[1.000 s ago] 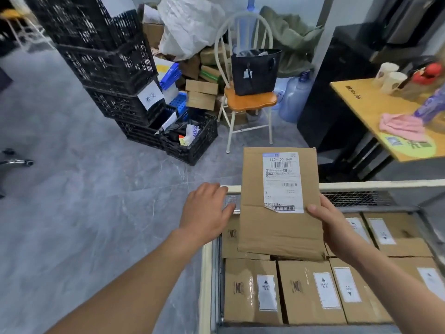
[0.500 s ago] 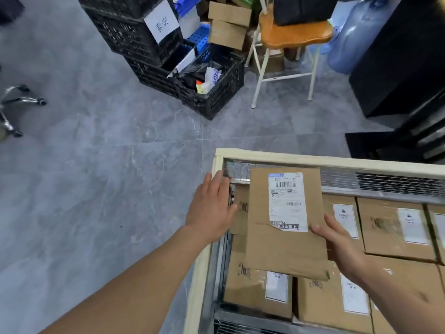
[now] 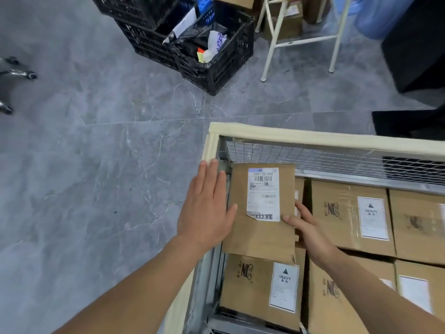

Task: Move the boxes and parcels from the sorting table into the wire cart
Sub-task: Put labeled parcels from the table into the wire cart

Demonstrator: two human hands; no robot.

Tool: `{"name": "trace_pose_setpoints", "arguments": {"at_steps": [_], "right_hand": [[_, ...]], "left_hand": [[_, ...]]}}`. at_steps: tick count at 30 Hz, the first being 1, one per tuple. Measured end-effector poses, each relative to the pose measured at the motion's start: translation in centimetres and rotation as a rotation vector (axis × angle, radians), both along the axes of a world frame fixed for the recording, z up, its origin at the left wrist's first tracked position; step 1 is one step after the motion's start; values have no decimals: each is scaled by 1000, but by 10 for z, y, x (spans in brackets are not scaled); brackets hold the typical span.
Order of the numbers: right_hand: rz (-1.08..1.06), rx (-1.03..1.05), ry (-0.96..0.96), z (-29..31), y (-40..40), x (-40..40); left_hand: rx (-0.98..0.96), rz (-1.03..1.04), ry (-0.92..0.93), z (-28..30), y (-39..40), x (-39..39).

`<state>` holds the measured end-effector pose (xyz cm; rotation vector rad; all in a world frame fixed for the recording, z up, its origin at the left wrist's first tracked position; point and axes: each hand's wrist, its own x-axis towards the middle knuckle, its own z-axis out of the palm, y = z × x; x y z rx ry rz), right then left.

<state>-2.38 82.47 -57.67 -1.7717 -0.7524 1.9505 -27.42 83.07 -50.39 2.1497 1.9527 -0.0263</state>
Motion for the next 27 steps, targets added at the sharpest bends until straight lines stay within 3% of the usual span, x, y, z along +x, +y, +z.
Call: {"name": "trace_pose_setpoints", "arguments": {"at_steps": [10,16,20,23,27], "right_hand": [[-31,16,-14,-50,27,-23],[-74,64,-136,-71,33,-37],[8,90,-224,-88,39,-38],[74,161,-333,-68,45,-39],[159,231,-417,4,34,-38]], "left_hand": [[93,0,17,-12,-4,-2],[111,-6,39,-13,-4,-2],[106,-3,46,-13,-3,-2],[102,-11,52,-13,-3,-1],[83,-10,41,-13,-2,-2]]}}
